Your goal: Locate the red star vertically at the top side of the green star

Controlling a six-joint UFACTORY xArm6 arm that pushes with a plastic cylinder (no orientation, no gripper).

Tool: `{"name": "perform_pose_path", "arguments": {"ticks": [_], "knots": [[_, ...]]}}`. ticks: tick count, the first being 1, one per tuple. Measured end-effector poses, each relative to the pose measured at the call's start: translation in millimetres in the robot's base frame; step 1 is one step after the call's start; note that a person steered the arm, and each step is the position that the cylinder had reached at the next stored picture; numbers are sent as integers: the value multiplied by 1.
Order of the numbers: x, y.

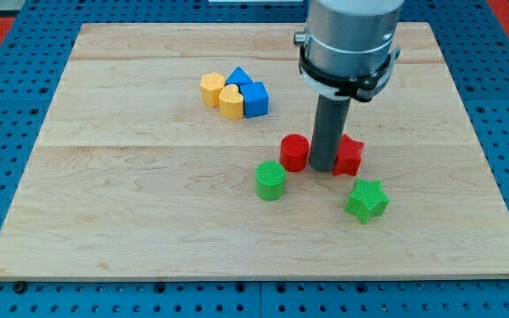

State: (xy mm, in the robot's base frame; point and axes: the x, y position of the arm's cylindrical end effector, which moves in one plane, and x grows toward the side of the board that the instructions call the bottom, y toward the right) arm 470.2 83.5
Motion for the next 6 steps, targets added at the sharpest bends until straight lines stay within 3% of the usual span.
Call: {"name": "perform_pose_path", "arguments": {"ticks": [1,2,3,6], "knots": [[-19,7],[-3,-3],[41,-1],[-12,37]]}}
